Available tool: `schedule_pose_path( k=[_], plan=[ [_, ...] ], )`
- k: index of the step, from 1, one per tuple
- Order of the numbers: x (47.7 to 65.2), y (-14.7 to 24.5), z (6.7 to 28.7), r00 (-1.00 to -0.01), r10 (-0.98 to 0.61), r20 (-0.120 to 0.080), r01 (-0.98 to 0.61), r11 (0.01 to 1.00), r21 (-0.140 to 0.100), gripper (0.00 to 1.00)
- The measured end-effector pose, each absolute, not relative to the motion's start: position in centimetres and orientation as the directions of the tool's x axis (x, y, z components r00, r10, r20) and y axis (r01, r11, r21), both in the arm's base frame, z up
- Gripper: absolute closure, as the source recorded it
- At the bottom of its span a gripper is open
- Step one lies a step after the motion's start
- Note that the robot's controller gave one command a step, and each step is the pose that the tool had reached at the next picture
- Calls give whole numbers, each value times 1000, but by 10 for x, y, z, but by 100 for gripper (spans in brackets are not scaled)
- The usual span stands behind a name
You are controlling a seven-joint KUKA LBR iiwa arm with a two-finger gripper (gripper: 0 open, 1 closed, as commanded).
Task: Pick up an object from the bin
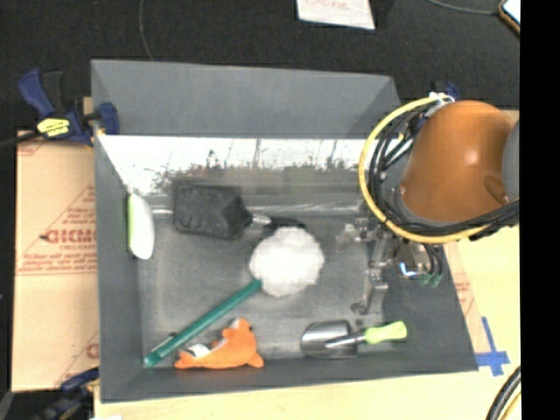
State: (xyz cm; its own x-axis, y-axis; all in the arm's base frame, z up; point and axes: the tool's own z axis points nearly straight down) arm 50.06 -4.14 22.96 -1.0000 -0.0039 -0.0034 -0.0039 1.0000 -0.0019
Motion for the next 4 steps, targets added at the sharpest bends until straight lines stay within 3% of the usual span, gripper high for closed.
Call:
schedule_pose_path(
  k=[1, 2, 3, 4],
  plan=[
    [501, -41, 230, -1000, -4, -3, -4, 1000, -2, 0],
    [479, -57, 207, -989, -146, -3, -146, 989, -3, 0],
    [492, 7, 162, -998, 57, -2, 57, 998, 0, 0],
    [506, 4, 161, -1000, 11, -3, 11, 1000, -3, 0]
  ],
)
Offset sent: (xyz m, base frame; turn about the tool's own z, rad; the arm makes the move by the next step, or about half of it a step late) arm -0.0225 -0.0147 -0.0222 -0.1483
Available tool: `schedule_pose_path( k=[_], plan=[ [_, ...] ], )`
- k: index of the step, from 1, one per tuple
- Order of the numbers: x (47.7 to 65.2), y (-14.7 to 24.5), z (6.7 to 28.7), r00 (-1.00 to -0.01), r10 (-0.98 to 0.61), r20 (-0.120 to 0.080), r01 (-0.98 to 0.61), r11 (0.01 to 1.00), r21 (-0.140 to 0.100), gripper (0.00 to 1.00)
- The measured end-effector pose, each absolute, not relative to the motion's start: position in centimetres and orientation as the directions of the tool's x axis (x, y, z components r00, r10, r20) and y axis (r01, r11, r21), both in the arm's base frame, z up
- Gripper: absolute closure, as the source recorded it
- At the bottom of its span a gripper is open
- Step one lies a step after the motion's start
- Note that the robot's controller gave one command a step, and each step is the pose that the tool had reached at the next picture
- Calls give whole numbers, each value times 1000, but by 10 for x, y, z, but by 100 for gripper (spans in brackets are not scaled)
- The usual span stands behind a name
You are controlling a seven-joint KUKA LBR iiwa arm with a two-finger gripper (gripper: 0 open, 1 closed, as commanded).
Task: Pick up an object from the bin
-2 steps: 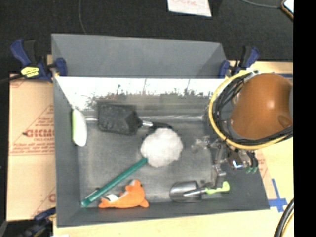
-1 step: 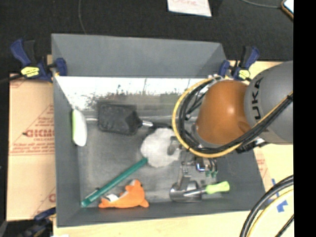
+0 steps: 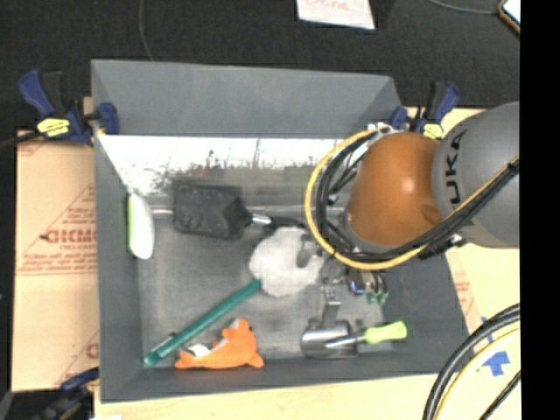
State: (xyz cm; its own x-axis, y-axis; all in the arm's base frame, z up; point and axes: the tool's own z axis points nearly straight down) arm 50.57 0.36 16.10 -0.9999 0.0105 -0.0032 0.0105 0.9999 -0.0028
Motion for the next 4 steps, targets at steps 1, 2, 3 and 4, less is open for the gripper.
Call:
schedule_pose_path(
  k=[1, 2, 3, 4],
  plan=[
    [501, 26, 111, -982, -191, 0, -191, 982, -1, 0],
    [504, 26, 127, -985, -175, 9, -175, 985, 0, 0],
    [522, 26, 93, -974, -229, -6, -229, 974, -3, 0],
    [479, -5, 126, -993, -121, -6, -121, 993, -1, 0]
  ],
)
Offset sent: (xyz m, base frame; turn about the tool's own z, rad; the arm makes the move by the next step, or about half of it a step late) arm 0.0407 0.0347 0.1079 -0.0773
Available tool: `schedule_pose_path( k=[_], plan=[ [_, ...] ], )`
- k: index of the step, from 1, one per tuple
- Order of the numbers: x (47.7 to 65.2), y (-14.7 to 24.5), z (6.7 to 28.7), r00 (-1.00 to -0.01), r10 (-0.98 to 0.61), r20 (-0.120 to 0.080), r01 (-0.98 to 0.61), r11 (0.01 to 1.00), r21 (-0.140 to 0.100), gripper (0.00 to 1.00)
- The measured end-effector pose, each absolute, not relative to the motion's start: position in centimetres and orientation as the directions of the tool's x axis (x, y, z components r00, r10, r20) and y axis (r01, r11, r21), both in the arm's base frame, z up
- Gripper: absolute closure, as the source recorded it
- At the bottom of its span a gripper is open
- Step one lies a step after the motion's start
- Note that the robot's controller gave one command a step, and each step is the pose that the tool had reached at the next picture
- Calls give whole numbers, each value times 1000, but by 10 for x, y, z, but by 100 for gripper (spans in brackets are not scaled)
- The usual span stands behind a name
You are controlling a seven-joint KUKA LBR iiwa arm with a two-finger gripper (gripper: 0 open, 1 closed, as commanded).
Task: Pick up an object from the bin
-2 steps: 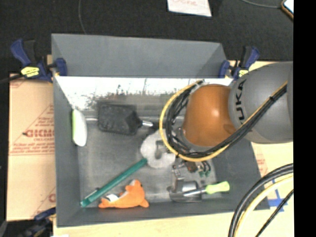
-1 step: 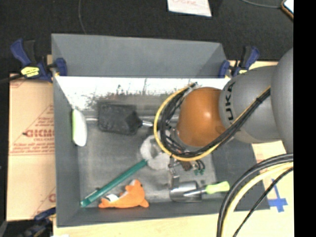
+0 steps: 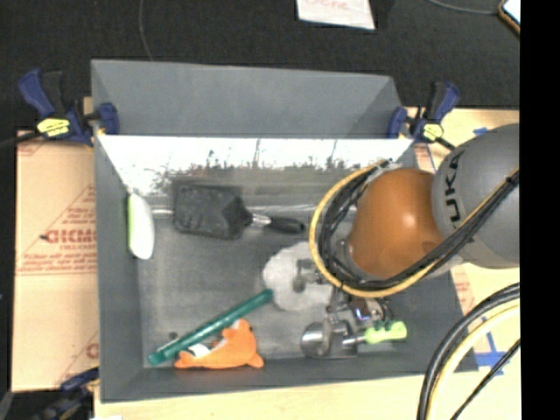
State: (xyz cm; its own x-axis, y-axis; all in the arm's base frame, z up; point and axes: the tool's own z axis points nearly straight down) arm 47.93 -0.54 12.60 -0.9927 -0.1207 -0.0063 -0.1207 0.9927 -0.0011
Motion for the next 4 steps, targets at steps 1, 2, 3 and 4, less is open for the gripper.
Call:
schedule_pose_path(
  k=[1, 2, 3, 4],
  plan=[
    [484, 3, 109, -987, -160, -14, -160, 987, -4, 0],
    [478, 28, 202, -956, -294, -9, -294, 956, -5, 0],
    [482, 14, 118, -978, -210, -12, -210, 978, -3, 0],
    [479, 17, 107, -979, -203, 5, -203, 979, 0, 0]
  ],
)
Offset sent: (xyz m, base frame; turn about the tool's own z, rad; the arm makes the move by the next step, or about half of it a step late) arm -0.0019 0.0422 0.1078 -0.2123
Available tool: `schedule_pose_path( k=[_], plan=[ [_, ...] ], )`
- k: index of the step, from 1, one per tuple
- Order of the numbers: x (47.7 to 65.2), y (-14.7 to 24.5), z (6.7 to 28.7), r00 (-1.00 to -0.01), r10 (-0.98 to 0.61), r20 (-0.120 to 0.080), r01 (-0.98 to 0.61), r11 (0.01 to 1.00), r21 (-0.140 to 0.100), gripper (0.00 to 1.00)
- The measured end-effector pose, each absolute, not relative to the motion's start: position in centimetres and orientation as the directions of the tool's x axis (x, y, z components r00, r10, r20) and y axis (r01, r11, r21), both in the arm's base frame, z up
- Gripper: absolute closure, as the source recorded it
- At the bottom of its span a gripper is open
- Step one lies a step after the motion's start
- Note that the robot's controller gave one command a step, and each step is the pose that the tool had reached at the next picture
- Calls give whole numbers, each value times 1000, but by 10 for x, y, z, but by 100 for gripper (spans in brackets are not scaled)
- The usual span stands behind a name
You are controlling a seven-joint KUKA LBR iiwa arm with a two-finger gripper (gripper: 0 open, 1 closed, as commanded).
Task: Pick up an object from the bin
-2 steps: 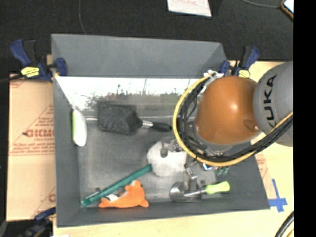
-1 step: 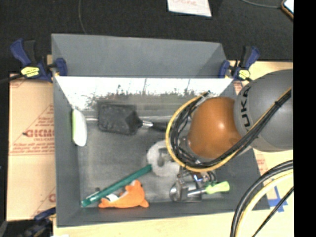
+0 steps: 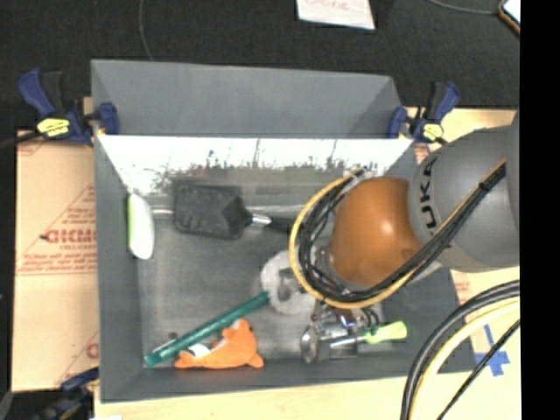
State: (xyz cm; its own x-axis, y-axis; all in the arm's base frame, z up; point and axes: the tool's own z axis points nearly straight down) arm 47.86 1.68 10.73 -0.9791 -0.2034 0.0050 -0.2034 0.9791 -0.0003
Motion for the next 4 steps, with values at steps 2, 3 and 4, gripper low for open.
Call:
schedule_pose_path(
  k=[2, 3, 4],
  plan=[
    [521, 105, 135, -991, -132, -12, -132, 991, 2, 0],
    [483, -2, 112, -990, -138, 4, -138, 990, -7, 0],
    [505, 104, 80, -938, -347, -17, -347, 938, 2, 0]
  ],
)
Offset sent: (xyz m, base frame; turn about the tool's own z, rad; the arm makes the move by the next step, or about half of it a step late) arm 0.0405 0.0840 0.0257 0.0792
